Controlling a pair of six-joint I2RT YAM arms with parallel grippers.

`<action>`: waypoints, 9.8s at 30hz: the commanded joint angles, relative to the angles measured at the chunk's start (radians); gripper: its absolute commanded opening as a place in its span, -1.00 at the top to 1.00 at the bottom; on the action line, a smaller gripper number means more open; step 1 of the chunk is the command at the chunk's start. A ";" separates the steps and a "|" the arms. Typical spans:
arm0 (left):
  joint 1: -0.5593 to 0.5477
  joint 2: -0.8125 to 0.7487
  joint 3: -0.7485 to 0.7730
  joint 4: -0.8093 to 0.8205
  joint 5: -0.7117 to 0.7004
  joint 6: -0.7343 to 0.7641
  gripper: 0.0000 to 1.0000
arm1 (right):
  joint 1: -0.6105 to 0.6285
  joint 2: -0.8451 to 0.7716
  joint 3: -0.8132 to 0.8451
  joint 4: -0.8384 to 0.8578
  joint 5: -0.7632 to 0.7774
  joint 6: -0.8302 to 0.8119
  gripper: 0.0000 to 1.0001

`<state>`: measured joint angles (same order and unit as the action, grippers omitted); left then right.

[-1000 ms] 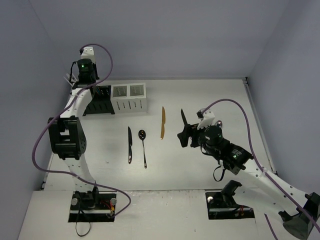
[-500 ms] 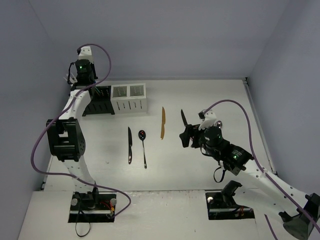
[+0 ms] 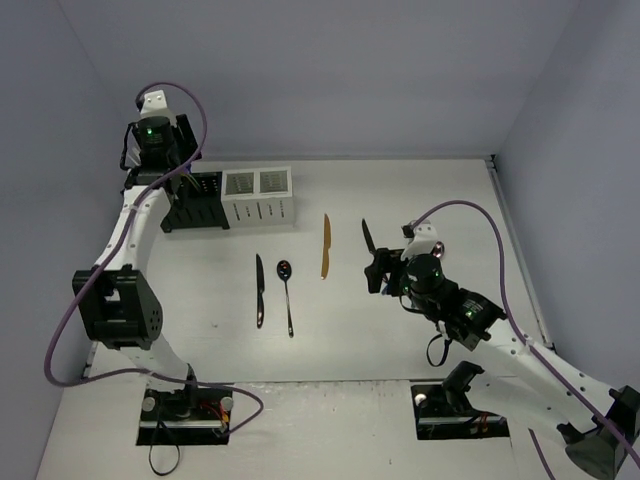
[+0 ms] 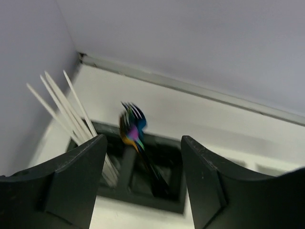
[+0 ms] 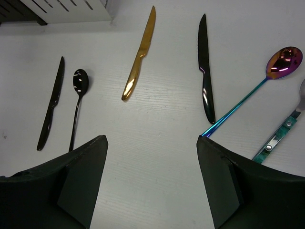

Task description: Sort the eating utensils into containers

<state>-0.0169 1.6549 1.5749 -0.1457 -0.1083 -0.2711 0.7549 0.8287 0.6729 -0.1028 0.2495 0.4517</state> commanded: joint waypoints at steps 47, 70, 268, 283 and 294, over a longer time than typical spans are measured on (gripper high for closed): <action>-0.628 0.052 -0.361 -0.402 0.038 -0.430 1.00 | -0.011 -0.097 -0.058 -0.035 0.060 0.095 -0.46; -0.216 -0.016 -0.017 0.434 0.159 0.254 1.00 | -0.012 -0.082 -0.034 -0.035 0.034 0.059 -0.46; -0.314 -0.409 -0.195 -0.152 0.062 -0.025 -0.41 | -0.347 0.546 0.175 -0.051 0.099 0.214 -0.27; -0.316 -0.698 -0.612 -0.214 0.241 -0.089 -0.41 | -0.416 0.813 0.301 -0.034 0.084 0.218 0.10; -0.314 -0.702 -0.628 -0.218 0.267 -0.094 -0.41 | -0.463 0.915 0.299 0.013 0.064 0.206 0.33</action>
<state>-0.3332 0.9649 0.9348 -0.4085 0.1373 -0.3505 0.3046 1.7333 0.9539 -0.1076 0.2998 0.6542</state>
